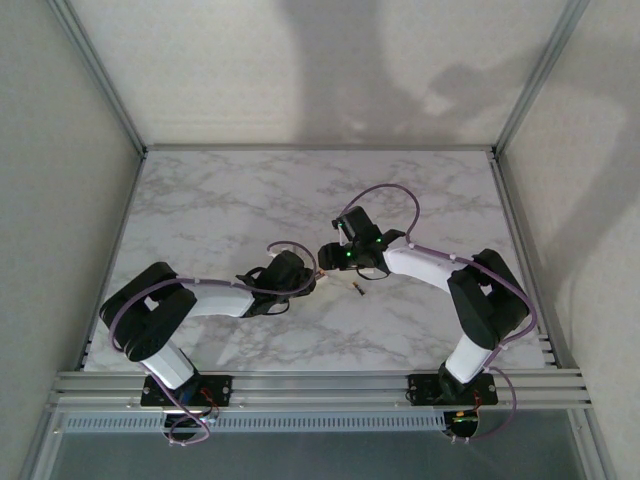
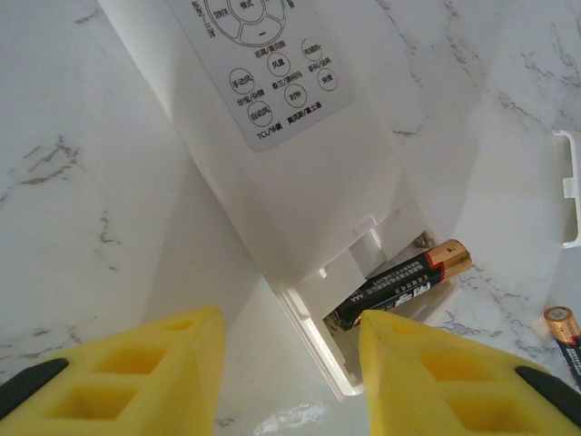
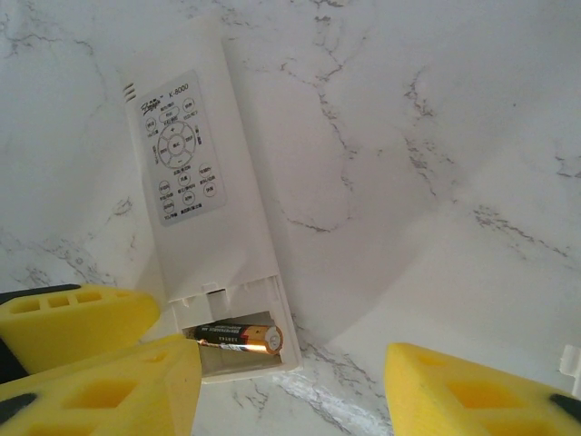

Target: Load the batteries into the remote control

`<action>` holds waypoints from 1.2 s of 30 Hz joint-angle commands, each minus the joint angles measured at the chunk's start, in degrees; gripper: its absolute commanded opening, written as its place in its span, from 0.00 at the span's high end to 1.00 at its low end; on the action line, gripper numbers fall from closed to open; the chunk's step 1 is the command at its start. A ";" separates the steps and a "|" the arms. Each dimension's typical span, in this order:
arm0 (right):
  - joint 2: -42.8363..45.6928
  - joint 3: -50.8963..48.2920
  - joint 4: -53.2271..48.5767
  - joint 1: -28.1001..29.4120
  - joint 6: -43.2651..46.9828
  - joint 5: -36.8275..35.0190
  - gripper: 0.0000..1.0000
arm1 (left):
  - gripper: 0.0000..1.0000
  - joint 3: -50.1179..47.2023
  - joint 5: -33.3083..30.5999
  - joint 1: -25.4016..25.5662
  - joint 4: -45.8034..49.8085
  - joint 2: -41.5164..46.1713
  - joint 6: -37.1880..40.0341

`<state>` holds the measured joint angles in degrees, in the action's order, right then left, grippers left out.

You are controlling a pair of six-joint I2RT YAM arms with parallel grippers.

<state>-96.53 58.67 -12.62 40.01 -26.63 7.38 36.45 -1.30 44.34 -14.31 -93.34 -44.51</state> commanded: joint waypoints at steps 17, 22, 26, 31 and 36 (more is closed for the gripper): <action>0.99 -0.67 0.82 0.00 -0.96 0.41 0.44 | 0.56 -1.10 -0.83 1.37 1.41 1.40 -0.47; 0.88 -0.65 1.01 -0.02 -0.97 0.56 0.44 | 0.58 -0.87 -0.90 1.45 1.51 0.63 -0.48; 0.97 -0.75 1.01 -0.01 -0.97 0.56 0.44 | 0.58 -0.84 -0.76 1.79 1.56 0.18 -0.34; 0.84 -1.01 1.26 -0.02 -1.02 0.74 0.45 | 0.58 -0.93 -1.39 2.03 2.33 -0.06 -0.40; 0.77 -1.19 1.90 -0.02 -1.14 1.67 0.52 | 0.58 0.08 -3.32 2.07 4.24 -1.31 -1.14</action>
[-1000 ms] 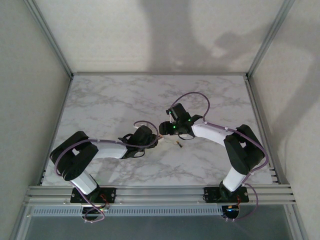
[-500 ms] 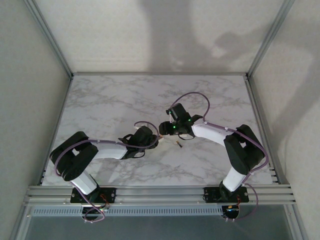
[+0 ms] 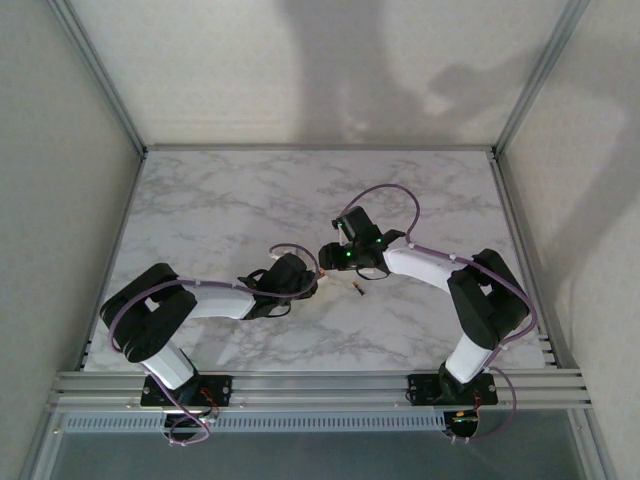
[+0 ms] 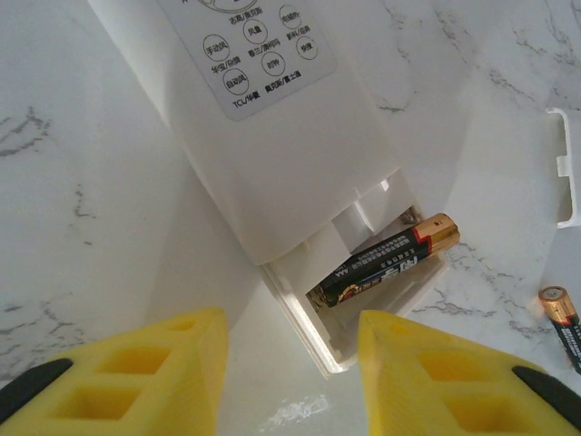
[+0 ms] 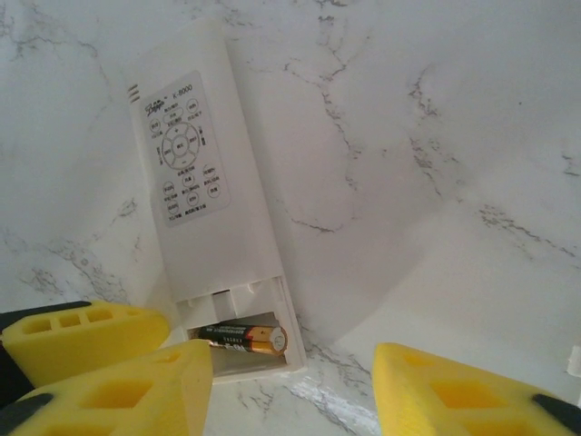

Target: Load the batteries into the remote control

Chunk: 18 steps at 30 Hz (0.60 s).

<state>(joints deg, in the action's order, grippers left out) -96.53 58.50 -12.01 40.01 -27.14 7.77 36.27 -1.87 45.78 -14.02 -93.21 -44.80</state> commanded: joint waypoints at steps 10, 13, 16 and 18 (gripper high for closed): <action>-0.66 -1.37 2.32 -0.01 0.30 3.52 0.58 | 0.63 2.02 -6.08 0.55 6.33 -2.68 -2.04; -1.27 -1.55 2.76 0.07 0.49 4.26 0.59 | 0.64 2.73 -6.44 0.54 6.68 -2.93 -1.86; -1.72 -1.44 2.74 0.07 0.56 4.68 0.59 | 0.64 3.26 -6.39 0.54 6.96 -3.76 -1.74; -1.89 -1.46 2.91 0.16 0.67 5.19 0.60 | 0.65 3.52 -6.50 0.54 7.26 -4.54 -1.95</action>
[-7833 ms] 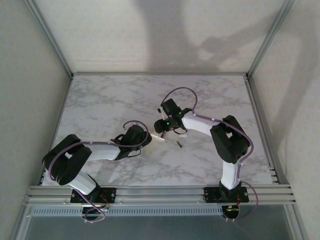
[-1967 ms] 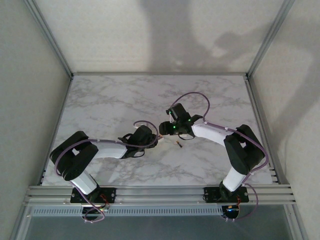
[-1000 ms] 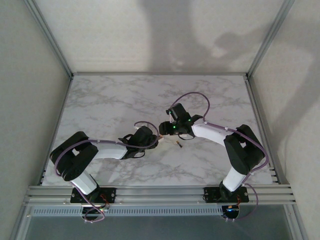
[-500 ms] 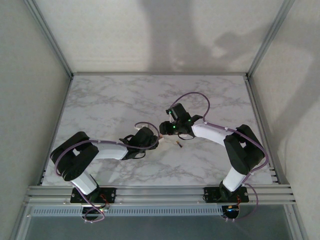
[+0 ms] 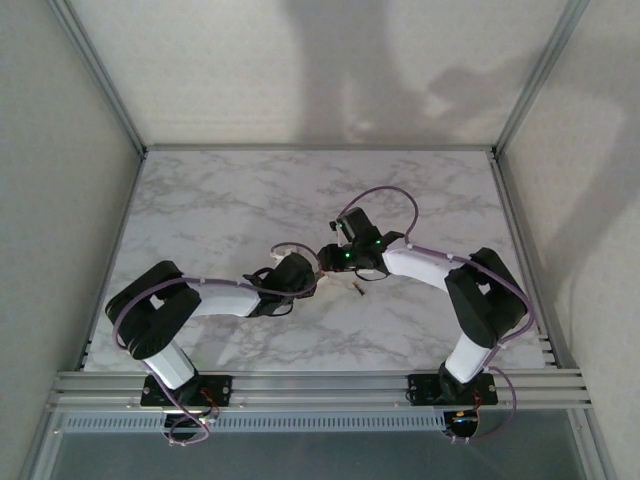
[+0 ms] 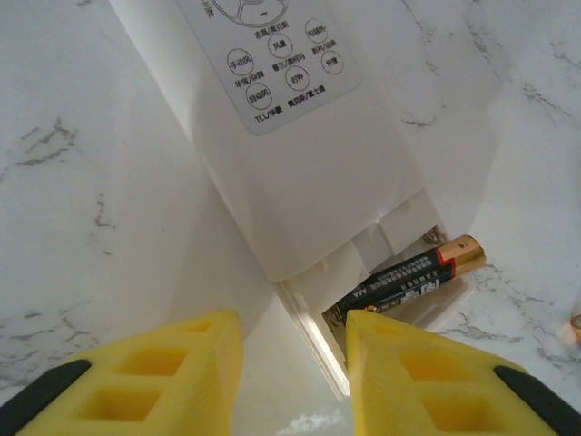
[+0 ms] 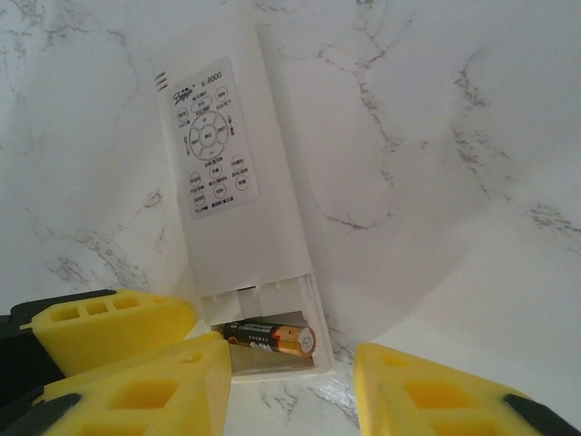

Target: Load the batteries into the remote control

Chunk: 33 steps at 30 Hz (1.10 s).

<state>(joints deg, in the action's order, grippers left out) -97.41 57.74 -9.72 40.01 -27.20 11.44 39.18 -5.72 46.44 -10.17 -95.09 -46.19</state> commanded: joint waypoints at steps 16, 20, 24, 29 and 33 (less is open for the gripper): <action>-4.17 0.18 1.12 0.77 1.07 2.75 0.74 | 0.75 0.02 -1.58 0.08 2.23 -2.45 -0.21; -4.11 0.14 1.09 0.77 1.12 2.29 0.74 | 0.75 0.37 -1.74 0.07 2.68 -2.60 -0.47; -4.11 0.18 1.14 0.77 1.01 2.59 0.74 | 0.75 0.72 -2.19 0.06 3.04 -2.36 -0.80; -4.34 0.04 1.50 1.01 0.77 3.40 0.74 | 0.75 1.00 -2.11 0.14 3.15 -2.66 -0.88; -4.68 -0.08 1.80 1.12 0.69 3.00 0.77 | 0.75 0.91 -2.02 0.15 2.97 -2.75 -0.98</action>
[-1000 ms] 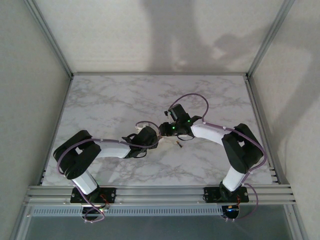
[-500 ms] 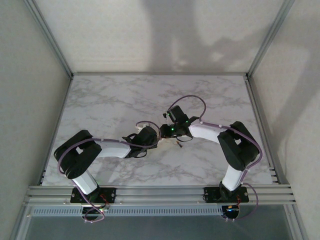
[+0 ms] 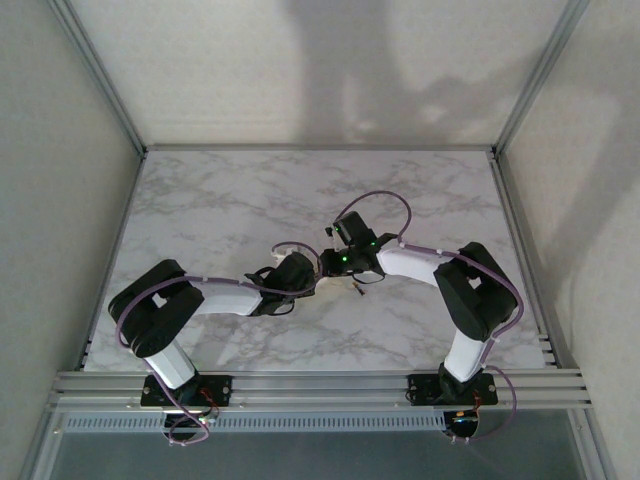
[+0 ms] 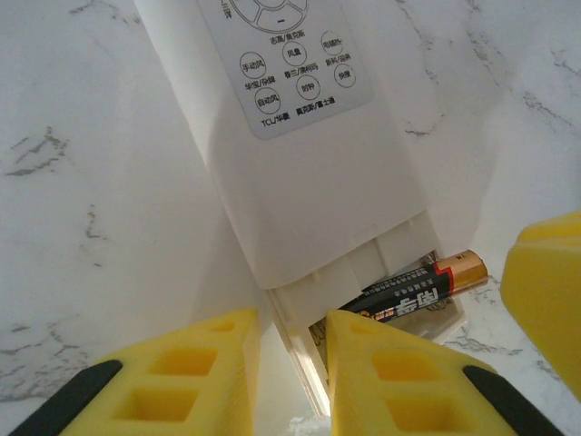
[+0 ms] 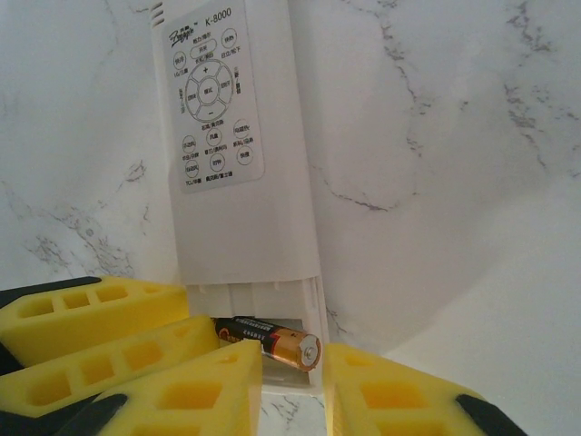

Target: Load the batteries into the remote control

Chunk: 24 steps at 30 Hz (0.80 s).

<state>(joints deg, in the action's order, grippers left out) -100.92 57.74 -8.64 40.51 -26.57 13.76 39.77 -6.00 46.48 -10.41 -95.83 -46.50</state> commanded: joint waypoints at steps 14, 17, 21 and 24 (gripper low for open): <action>-2.17 1.22 0.31 0.88 0.39 0.11 0.81 | 0.75 0.13 -1.78 0.26 3.04 -1.95 -0.73; -2.29 1.67 -0.05 0.91 0.65 -0.33 0.82 | 0.75 0.11 -1.78 0.27 3.06 -1.88 -0.73; -3.00 2.27 -0.23 1.03 0.86 0.08 0.84 | 0.75 0.13 -1.80 0.27 3.03 -1.95 -0.62; -3.79 2.63 -0.16 1.19 0.90 0.50 0.85 | 0.75 0.13 -1.74 0.28 2.91 -1.82 -0.52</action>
<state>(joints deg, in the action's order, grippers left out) -103.00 58.78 -8.54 40.82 -26.35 13.56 39.77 -6.04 46.59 -10.44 -95.83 -46.70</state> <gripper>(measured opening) 0.155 0.249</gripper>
